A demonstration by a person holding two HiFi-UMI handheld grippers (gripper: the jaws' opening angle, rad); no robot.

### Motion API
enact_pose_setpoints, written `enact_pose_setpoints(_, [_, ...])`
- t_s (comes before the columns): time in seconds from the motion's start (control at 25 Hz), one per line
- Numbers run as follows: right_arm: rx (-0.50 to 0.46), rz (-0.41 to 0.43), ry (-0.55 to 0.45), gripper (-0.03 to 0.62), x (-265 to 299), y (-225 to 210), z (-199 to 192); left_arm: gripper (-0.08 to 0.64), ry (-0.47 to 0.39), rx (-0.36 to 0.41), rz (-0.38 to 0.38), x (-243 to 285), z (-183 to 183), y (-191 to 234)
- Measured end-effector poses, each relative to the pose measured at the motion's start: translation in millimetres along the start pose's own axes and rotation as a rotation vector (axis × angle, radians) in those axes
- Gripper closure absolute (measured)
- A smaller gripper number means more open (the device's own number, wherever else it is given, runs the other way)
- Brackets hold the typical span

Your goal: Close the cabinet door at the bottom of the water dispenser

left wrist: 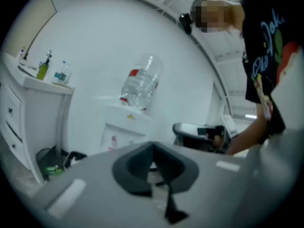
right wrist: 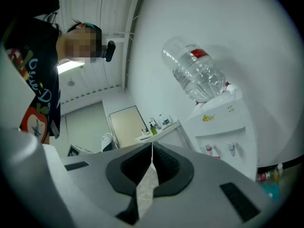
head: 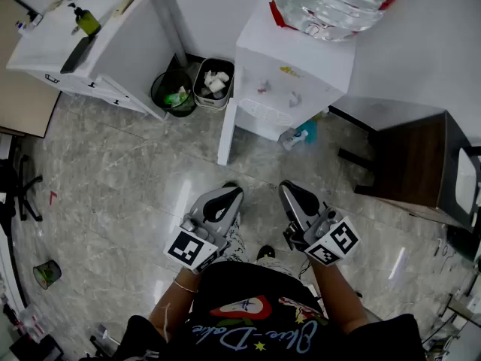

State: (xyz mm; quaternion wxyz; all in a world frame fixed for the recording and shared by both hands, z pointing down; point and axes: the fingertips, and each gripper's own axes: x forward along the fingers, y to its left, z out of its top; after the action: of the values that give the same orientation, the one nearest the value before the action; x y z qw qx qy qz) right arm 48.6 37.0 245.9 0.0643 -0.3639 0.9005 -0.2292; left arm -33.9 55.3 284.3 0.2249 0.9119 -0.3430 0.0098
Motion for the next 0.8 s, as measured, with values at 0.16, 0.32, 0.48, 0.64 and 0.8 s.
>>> enact_pose_setpoints(0.16, [-0.003, -0.061, -0.031, 0.575, 72.4, -57.2, -5.6, 0.561, 0.02, 0.053, -0.004, 41.8, -2.4, 84.6])
enact_pose_setpoints(0.32, [0.011, -0.141, 0.022, 0.575, 112.7, -109.7, -45.7, 0.561, 0.093, 0.08, 0.075, 72.4, -46.6, 166.4])
enact_pose_setpoints(0.48, [0.046, -0.174, 0.09, 0.575, 132.3, -154.5, -89.0, 0.561, 0.148, 0.09, 0.152, 98.0, -105.7, 228.5])
enact_pose_setpoints(0.64, [0.043, -0.192, 0.152, 0.575, 138.6, -184.1, -129.0, 0.561, 0.245, 0.08, 0.205, 111.7, -173.4, 267.3])
enact_pose_setpoints(0.8, [0.022, -0.155, 0.179, 0.575, 140.6, -198.9, -149.3, 0.561, 0.327, 0.057, 0.298, 112.3, -221.7, 302.5])
